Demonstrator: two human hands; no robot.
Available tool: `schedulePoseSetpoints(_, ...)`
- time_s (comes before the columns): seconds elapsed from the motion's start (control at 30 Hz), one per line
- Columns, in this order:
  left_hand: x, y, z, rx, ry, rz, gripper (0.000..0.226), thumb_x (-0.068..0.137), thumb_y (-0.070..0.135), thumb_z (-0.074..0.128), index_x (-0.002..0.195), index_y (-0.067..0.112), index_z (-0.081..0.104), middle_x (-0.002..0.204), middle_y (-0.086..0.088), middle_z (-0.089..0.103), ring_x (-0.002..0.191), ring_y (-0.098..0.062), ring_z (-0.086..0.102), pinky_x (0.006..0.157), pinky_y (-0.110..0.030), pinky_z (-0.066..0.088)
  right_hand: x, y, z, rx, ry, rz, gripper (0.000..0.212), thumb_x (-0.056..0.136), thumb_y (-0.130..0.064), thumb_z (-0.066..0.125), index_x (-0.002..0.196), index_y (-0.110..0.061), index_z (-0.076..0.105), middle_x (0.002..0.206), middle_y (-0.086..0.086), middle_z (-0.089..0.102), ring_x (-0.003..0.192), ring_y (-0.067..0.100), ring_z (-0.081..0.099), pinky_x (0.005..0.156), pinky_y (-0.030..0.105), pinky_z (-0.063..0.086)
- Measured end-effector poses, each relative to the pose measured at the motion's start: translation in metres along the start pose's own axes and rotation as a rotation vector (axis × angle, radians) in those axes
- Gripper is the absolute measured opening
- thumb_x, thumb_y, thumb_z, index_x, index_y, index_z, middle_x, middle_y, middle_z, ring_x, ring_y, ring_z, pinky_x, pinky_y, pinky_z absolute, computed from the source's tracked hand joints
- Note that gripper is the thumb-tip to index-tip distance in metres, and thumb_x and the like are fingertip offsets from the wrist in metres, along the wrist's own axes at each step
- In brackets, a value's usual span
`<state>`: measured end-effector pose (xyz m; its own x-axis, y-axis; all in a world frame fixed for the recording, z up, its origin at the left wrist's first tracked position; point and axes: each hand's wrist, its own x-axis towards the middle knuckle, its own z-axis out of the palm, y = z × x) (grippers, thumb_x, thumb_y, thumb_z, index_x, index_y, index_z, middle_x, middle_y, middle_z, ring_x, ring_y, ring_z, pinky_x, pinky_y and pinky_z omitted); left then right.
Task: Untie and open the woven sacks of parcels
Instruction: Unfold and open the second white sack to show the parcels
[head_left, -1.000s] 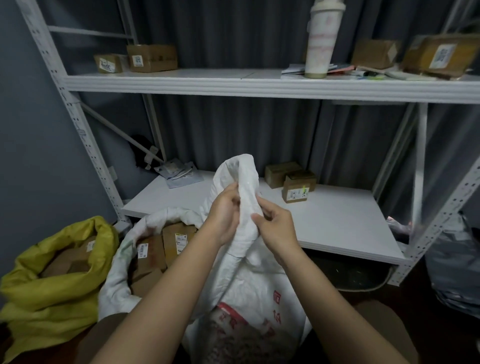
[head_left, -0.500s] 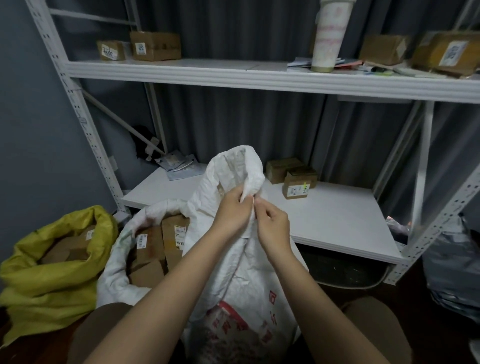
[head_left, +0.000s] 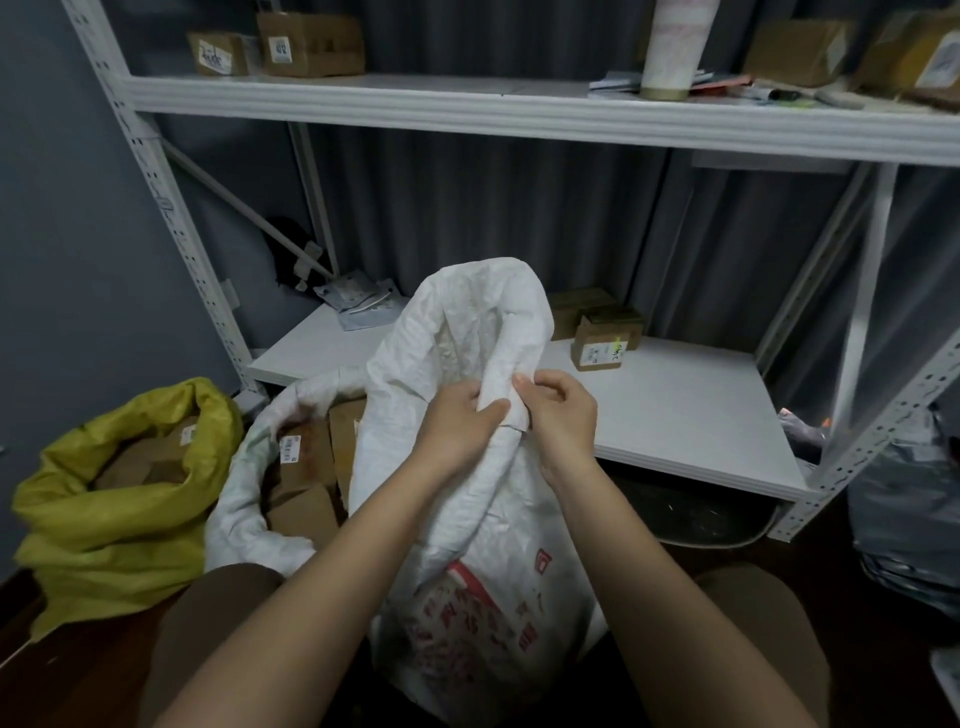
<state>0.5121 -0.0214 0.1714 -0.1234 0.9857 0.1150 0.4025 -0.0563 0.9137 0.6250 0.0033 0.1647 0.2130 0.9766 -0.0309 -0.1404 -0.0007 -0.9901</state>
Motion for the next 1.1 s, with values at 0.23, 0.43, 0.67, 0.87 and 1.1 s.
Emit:
schedulePoseSetpoints(0.23,-0.001,0.015,0.015,0.305,-0.257,0.169,0.022,0.092,0.009,0.041,0.103,0.009,0.06,0.098,-0.008,0.065,0.092,-0.021,0.061,0.078,-0.031,0.048,-0.009,0.008,-0.019,-0.195,-0.282,0.072,0.021,0.097,-0.032,0.053,0.093,-0.022,0.07,0.097,0.001,0.07,0.097,0.013,0.065,0.093,0.033,0.051)
schedulePoseSetpoints(0.43,-0.011,0.011,-0.003,-0.118,-0.551,-0.04,0.071,0.065,0.001,0.043,0.132,0.021,0.053,0.125,-0.004,0.062,0.118,-0.015,0.055,0.097,-0.031,0.045,-0.008,-0.009,-0.026,-0.157,-0.361,0.233,0.026,0.097,-0.013,0.049,0.076,-0.013,0.064,0.056,-0.006,0.064,0.053,0.004,0.061,0.051,0.02,0.048)
schedulePoseSetpoints(0.67,-0.025,0.002,-0.003,0.086,-0.443,0.002,0.077,0.086,0.023,0.061,0.15,0.025,0.019,0.147,0.006,0.037,0.133,-0.012,0.039,0.105,-0.025,0.037,-0.008,-0.009,-0.012,0.215,-0.105,0.397,0.028,0.087,0.013,0.036,0.079,-0.001,0.058,0.071,0.014,0.058,0.062,0.019,0.059,0.052,0.026,0.054)
schedulePoseSetpoints(0.87,-0.032,-0.016,0.003,0.756,0.073,0.276,0.047,0.089,0.011,0.047,0.134,0.021,0.041,0.115,-0.008,0.063,0.101,-0.032,0.06,0.067,-0.032,0.039,-0.013,-0.011,-0.028,0.704,-0.074,0.422,0.022,0.094,0.004,0.043,0.113,0.004,0.054,0.109,0.02,0.061,0.094,0.026,0.062,0.085,0.034,0.056)
schedulePoseSetpoints(1.1,-0.005,0.006,-0.027,0.819,-0.199,0.376,0.046,0.082,0.004,0.048,0.123,0.025,0.053,0.113,-0.001,0.063,0.103,-0.026,0.057,0.068,-0.032,0.041,-0.004,-0.019,-0.064,-0.87,-0.142,-0.798,0.08,0.075,-0.059,0.065,0.142,-0.027,0.033,0.145,0.002,0.028,0.136,0.02,0.019,0.115,0.035,0.013)
